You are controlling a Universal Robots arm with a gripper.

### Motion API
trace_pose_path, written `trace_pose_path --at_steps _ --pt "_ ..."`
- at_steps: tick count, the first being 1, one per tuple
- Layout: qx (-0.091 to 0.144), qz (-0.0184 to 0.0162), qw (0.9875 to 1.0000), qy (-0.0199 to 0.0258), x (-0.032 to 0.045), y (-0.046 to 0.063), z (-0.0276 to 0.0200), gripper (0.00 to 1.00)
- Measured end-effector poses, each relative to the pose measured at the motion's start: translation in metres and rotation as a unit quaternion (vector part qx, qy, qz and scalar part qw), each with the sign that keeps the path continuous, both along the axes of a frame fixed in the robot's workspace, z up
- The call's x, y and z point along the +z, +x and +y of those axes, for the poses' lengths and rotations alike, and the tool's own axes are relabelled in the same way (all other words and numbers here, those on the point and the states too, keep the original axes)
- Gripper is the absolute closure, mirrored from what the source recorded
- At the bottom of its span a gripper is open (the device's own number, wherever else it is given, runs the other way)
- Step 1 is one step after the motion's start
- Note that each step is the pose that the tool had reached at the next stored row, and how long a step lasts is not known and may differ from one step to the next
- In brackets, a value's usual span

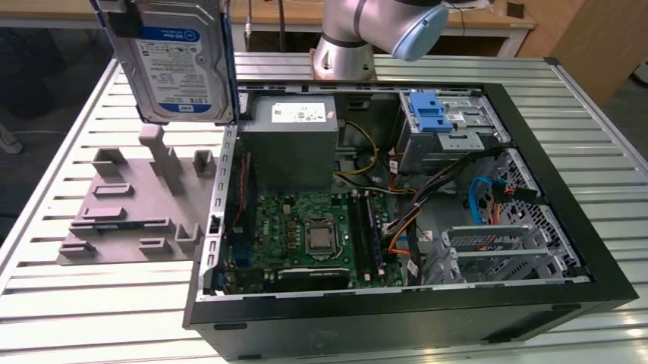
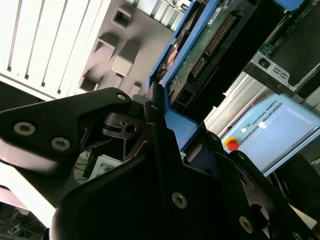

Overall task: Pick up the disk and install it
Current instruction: 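Pick up the disk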

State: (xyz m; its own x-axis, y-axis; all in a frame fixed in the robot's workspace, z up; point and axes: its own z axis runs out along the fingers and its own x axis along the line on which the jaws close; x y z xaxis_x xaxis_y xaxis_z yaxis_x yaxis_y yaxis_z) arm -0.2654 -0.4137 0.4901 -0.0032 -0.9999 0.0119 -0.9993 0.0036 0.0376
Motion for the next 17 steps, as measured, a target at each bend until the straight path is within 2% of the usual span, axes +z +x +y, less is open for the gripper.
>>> trace_pose_path --at_steps 17 --pt "0.0 0.0006 1.0 -0.0002 -0.0006 0.031 -0.0006 0.64"
